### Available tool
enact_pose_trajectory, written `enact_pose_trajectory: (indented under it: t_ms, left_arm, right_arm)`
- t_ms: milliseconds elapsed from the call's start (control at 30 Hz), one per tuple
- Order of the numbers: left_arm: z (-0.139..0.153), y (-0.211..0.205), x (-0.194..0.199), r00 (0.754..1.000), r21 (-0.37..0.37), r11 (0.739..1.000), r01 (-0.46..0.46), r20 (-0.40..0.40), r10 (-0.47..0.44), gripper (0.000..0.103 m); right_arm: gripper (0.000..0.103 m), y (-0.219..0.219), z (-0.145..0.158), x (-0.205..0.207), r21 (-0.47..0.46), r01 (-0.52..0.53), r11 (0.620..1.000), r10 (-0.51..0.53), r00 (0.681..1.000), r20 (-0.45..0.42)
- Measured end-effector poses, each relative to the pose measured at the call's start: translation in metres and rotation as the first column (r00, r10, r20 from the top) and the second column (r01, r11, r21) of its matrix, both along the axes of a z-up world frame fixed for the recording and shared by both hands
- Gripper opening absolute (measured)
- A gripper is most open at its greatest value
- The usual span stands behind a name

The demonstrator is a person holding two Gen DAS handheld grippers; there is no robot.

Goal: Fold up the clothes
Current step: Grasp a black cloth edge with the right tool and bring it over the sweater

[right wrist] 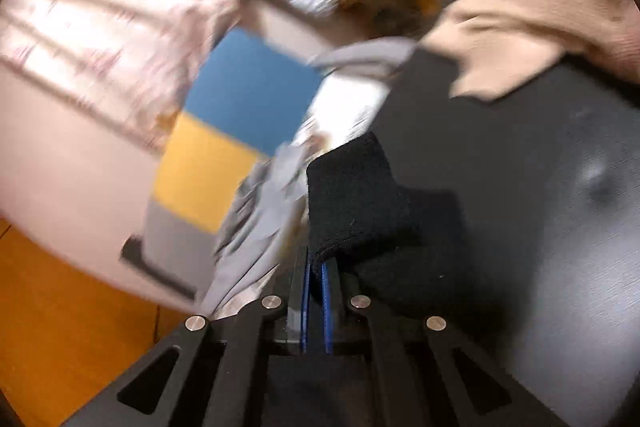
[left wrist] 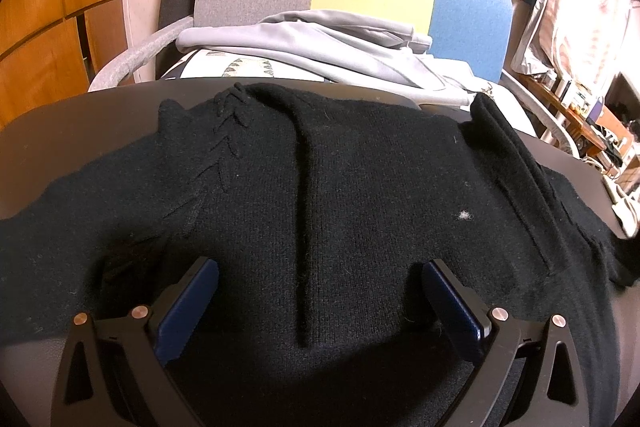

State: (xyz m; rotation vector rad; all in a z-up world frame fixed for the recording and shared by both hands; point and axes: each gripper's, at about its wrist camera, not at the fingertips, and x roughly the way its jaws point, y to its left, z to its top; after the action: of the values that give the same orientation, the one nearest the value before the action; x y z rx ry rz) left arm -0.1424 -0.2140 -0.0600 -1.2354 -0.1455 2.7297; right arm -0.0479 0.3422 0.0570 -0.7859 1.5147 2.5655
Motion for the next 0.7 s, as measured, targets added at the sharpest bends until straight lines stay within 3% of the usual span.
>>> enact_pose_trajectory:
  t_ms: [233, 433, 633, 700]
  left_arm:
    - [0.000, 0.000, 0.000, 1.000, 0.005, 1.000, 0.000, 0.000, 0.000, 0.103]
    - [0.000, 0.000, 0.000, 1.000, 0.010, 1.000, -0.001, 0.000, 0.001, 0.103]
    - [0.000, 0.001, 0.000, 1.000, 0.013, 1.000, -0.002, 0.002, 0.002, 0.103]
    - [0.000, 0.001, -0.001, 1.000, 0.011, 1.000, -0.002, 0.004, 0.002, 0.103]
  right_arm:
    - [0.004, -0.118, 0.008, -0.059, -0.022, -0.270, 0.963, 0.268, 0.961, -0.059]
    - [0.004, -0.235, -0.020, -0.099, -0.022, -0.500, 0.866, 0.498, 0.866, -0.047]
    - [0.009, -0.313, -0.071, -0.109, 0.111, -0.643, 0.758, 0.631, 0.766, 0.124]
    - [0.025, -0.320, -0.084, -0.103, 0.176, -0.653, 0.737, 0.618, 0.756, 0.216]
